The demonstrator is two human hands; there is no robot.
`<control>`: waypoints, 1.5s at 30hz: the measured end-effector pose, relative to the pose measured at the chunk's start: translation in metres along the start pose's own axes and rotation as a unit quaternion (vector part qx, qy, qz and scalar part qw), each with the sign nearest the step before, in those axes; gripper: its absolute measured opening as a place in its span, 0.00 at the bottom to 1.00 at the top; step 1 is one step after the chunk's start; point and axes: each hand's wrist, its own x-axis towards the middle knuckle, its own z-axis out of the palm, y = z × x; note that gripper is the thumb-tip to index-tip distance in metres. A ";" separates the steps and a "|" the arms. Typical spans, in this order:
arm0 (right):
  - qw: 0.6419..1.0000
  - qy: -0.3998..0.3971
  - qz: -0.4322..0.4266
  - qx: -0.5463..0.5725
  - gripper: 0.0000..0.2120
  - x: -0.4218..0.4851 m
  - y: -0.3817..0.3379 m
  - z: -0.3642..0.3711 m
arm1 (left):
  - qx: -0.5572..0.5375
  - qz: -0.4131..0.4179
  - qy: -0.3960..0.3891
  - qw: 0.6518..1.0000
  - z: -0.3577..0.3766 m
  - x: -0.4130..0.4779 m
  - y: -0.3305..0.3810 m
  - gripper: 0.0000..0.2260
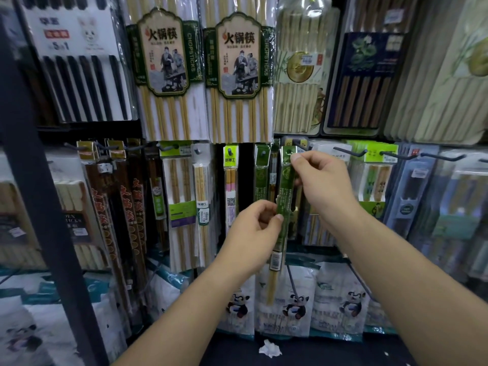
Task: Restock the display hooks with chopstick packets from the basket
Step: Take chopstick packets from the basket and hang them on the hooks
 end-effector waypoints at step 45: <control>0.937 -0.248 0.162 -0.187 0.06 -0.217 0.192 0.013 | 0.285 -0.225 0.000 0.932 -0.061 -0.165 -0.162 0.05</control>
